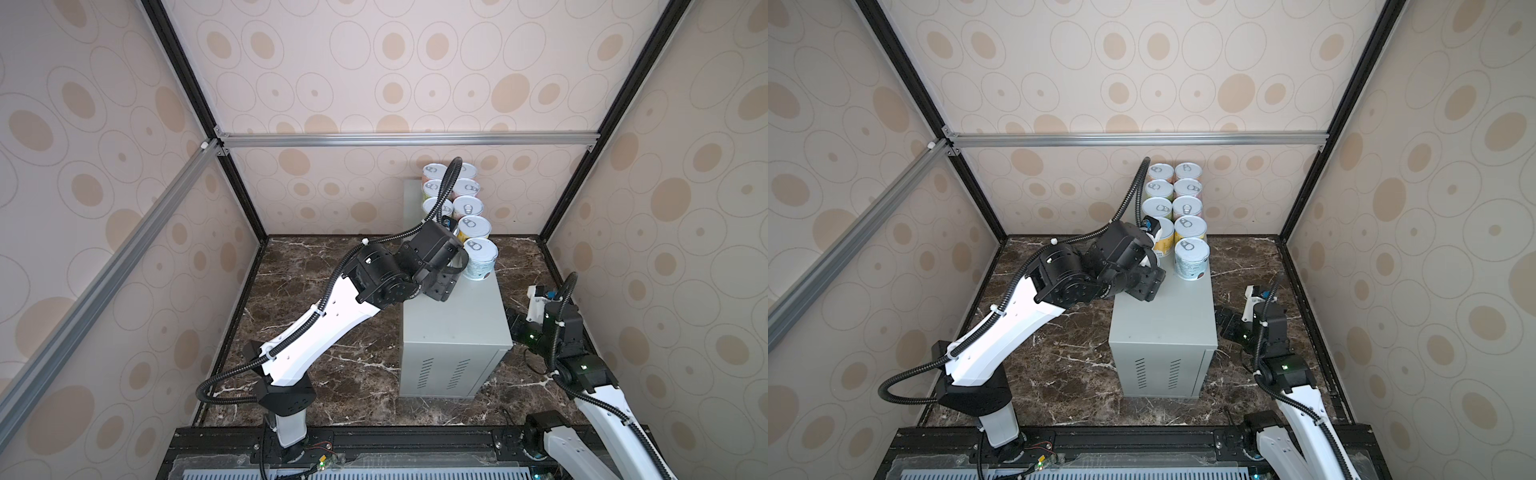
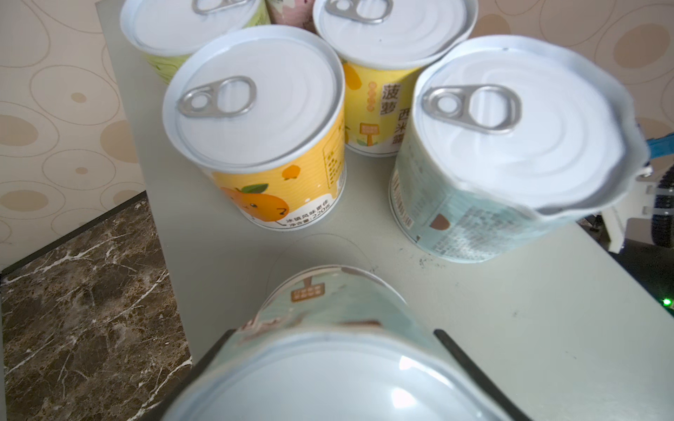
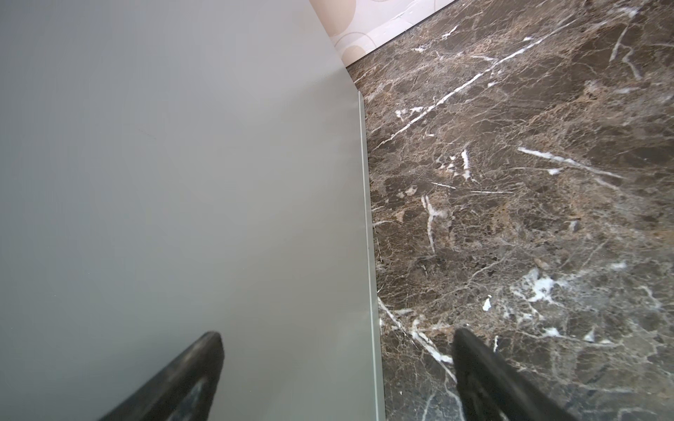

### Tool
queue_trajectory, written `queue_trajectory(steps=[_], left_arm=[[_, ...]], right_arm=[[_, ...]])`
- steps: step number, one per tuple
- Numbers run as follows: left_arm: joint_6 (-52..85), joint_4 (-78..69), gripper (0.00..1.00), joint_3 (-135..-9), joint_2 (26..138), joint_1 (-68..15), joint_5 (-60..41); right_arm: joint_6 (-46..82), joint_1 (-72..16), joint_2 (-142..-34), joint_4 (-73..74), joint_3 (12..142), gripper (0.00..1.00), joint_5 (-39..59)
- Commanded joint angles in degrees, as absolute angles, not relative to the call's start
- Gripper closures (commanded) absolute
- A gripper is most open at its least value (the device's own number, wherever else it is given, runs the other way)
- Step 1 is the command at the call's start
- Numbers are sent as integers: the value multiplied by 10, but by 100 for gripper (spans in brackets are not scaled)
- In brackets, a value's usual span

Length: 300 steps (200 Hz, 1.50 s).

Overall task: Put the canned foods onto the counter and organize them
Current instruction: 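Carry the pale blue can over the cabinet top and lower it nearest the robot, then push the pale blue can against the orange-print can with the left gripper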

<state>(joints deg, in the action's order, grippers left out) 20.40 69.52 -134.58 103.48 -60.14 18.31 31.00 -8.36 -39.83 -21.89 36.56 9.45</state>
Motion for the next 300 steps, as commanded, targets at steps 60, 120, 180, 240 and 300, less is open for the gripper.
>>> queue_trajectory(steps=[60, 120, 180, 240, 300], left_arm=[[207, 657, 25, -1339, 1020, -608, 189], [196, 617, 7, -1308, 981, -608, 181], [183, 556, 4, -1248, 905, -608, 171], [165, 437, 6, -1060, 770, -608, 148], [169, 348, 19, -923, 712, -608, 155]], right_arm=[[309, -87, -391, -223, 359, 0, 100], [310, -87, -385, -235, 370, 0, 95], [308, -87, -374, -258, 387, 0, 88], [311, -87, -362, -283, 407, 0, 89], [319, -87, -358, -288, 402, 0, 94]])
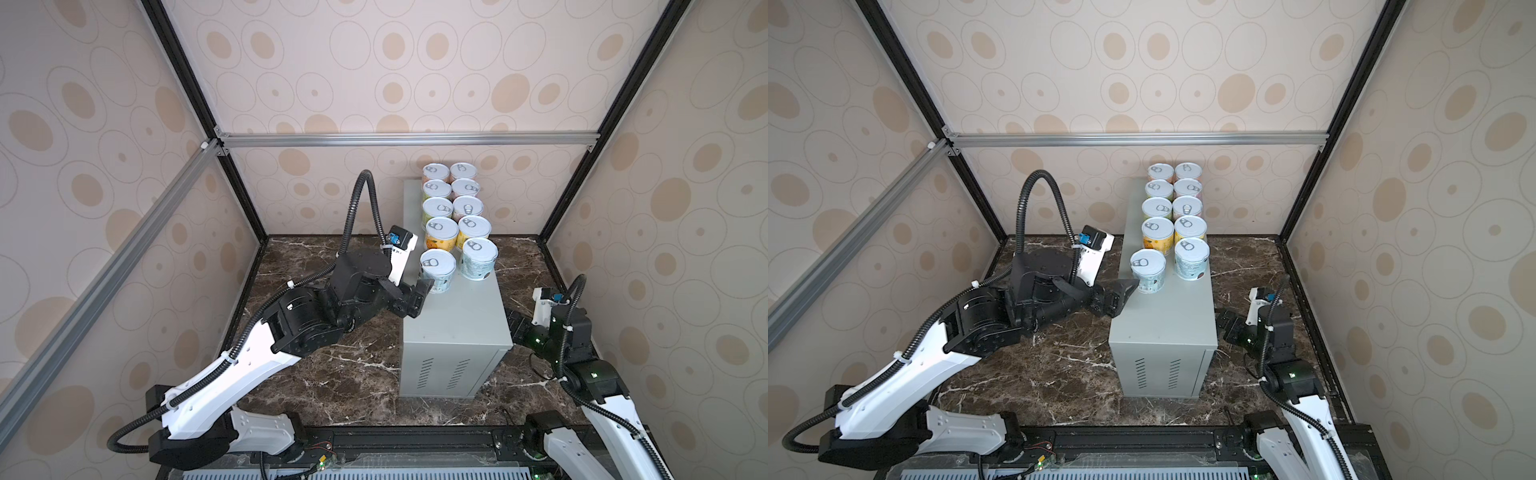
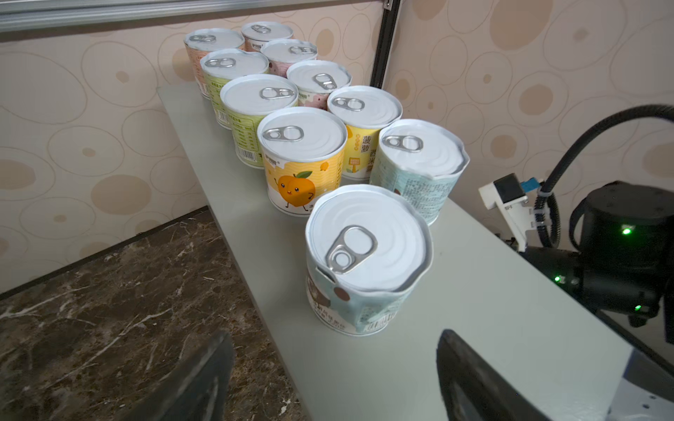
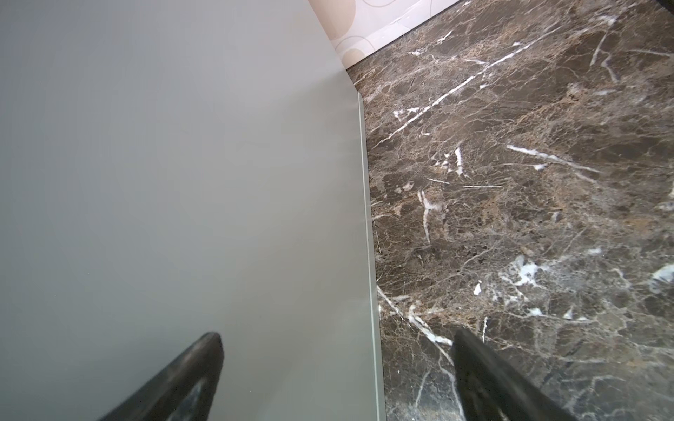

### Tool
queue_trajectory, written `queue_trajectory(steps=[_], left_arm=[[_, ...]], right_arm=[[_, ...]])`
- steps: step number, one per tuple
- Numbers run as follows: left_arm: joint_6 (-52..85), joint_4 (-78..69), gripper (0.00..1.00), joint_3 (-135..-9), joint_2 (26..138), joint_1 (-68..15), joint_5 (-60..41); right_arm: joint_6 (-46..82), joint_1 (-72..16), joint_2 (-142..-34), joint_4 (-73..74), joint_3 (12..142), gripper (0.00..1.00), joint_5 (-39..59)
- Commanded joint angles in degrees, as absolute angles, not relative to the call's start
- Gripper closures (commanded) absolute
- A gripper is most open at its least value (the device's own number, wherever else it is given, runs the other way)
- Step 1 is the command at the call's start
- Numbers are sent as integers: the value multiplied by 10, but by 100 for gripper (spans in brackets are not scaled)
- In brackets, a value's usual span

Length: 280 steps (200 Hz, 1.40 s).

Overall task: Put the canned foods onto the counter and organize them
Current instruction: 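Push the pale blue can against the orange-print can with the left gripper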

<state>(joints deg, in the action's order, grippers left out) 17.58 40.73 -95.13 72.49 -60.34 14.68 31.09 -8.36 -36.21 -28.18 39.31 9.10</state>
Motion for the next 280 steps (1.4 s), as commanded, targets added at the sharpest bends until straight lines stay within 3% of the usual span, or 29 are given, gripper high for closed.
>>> queue_trajectory(steps=[1, 154, 280], left_arm=[[169, 347, 20, -922, 712, -608, 155], [184, 231, 47, -841, 719, -604, 176], [205, 207, 51, -848, 746, -566, 135]], right_arm=[[320, -87, -358, -289, 402, 0, 94], [313, -87, -360, -285, 392, 0, 100], [308, -87, -353, -287, 382, 0, 94]])
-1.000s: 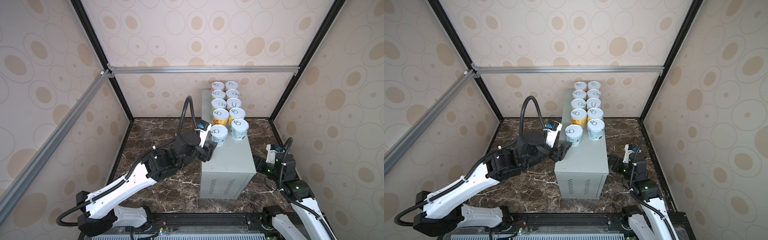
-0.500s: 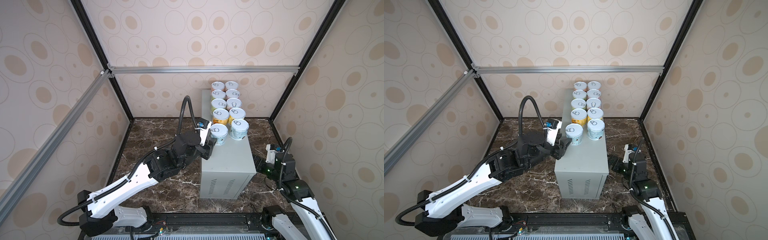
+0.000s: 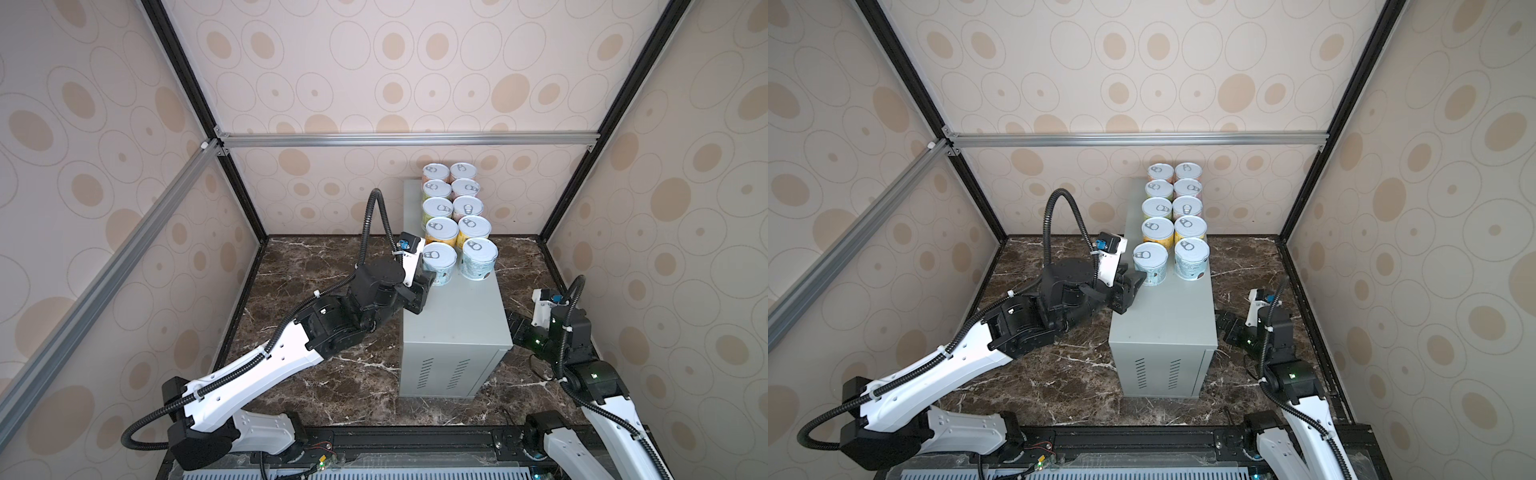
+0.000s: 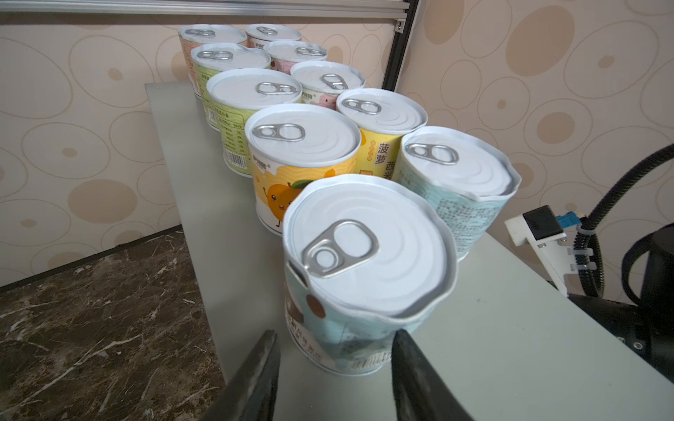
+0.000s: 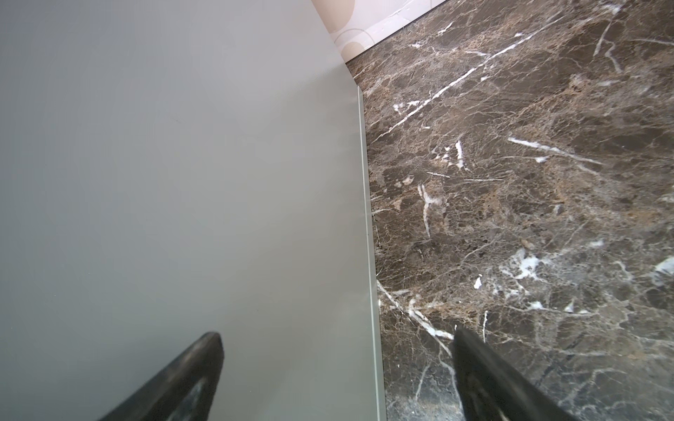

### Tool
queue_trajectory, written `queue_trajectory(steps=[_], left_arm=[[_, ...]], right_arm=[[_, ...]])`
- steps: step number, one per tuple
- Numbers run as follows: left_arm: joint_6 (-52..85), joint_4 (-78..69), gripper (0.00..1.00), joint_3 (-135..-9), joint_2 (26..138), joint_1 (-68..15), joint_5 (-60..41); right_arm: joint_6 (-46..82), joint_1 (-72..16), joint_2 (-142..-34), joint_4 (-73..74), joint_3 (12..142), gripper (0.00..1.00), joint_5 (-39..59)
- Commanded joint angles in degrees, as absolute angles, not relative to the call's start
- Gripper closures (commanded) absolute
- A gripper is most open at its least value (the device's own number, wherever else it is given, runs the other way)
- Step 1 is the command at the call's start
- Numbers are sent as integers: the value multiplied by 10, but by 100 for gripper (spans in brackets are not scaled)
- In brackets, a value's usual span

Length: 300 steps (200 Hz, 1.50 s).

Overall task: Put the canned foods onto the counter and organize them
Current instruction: 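Push the pale blue can against the orange-print can with the left gripper, then open the left gripper and withdraw it from the cabinet toward the floor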

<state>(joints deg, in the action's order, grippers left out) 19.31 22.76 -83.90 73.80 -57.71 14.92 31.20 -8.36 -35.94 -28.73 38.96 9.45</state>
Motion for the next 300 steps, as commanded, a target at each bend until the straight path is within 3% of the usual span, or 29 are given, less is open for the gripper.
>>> queue_trajectory(steps=[1, 231, 257, 300], left_arm=[[205, 207, 51, -848, 746, -565, 135], [213, 185, 52, -869, 787, -539, 89], [215, 191, 48, -868, 770, -539, 97], [218, 202, 32, -850, 725, -538, 122]], right_arm=[[307, -87, -353, -287, 382, 0, 94], [299, -87, -343, -299, 381, 0, 81], [296, -87, -344, -303, 387, 0, 75], [293, -87, -344, -313, 401, 0, 57]])
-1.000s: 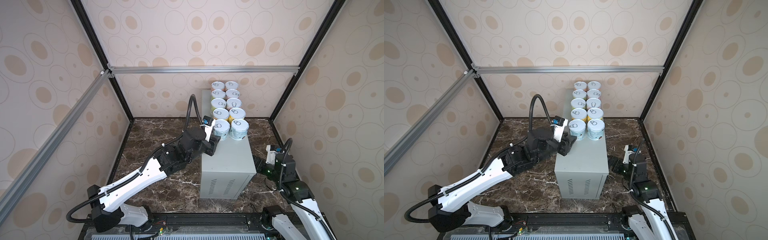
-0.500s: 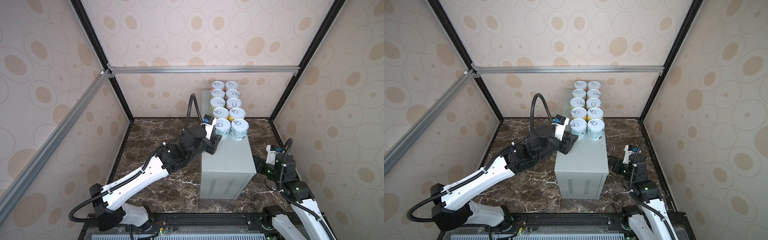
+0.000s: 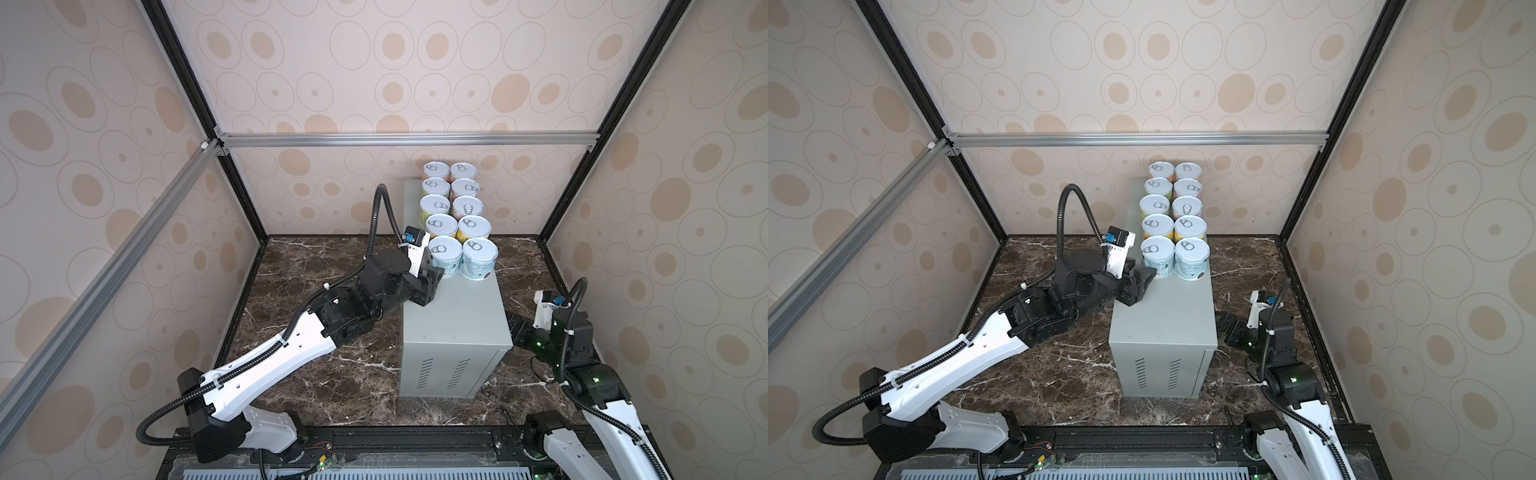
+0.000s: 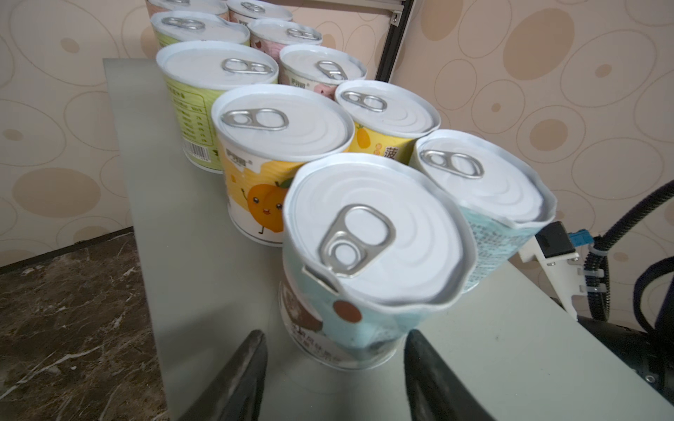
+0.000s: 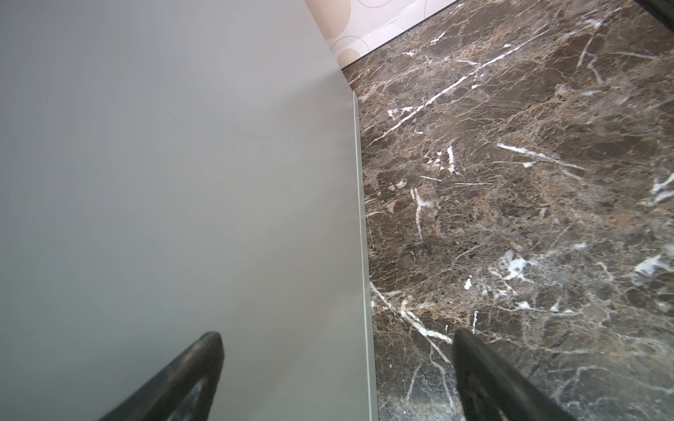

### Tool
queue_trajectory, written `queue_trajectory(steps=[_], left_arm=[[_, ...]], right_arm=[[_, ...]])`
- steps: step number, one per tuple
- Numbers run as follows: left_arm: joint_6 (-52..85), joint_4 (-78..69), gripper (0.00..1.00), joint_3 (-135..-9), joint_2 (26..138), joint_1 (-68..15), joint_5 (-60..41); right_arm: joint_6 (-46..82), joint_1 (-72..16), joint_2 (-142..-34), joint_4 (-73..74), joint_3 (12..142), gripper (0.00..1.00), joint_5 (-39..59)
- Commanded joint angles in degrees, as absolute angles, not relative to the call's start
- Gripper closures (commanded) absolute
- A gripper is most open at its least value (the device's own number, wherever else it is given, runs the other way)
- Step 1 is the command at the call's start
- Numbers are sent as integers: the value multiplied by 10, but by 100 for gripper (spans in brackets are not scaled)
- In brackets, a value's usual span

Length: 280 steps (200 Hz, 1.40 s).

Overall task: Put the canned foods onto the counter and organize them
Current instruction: 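Open the left gripper and withdraw it from the cabinet toward the floor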

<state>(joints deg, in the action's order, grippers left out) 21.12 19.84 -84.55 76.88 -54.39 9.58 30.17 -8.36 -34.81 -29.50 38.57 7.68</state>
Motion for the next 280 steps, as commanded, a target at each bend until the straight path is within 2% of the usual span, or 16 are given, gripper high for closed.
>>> queue_trajectory(steps=[1, 64, 132, 186, 206, 223, 256, 280], left_arm=[[218, 202, 32, -849, 723, -539, 123], [226, 202, 1, -738, 602, -539, 220], [217, 145, 1, -527, 461, -538, 386], [157, -9, 1, -325, 350, -538, 414], [162, -44, 1, -289, 341, -532, 462], [168, -67, 1, -283, 357, -490, 477], [192, -104, 1, -278, 426, -320, 376], [180, -172, 1, -252, 479, -242, 339]], right_arm=[[293, -87, -344, -314, 401, 0, 56], [263, -87, -331, -317, 403, 0, -6], [205, -87, -327, -224, 332, 0, -78], [216, -87, -322, -54, 207, 0, -144], [194, -87, -325, 23, 167, 0, -171], [177, -87, -360, 79, 152, 0, -196], [159, -87, -467, 142, 174, 0, -240], [117, -87, -528, 197, 185, 0, -255]])
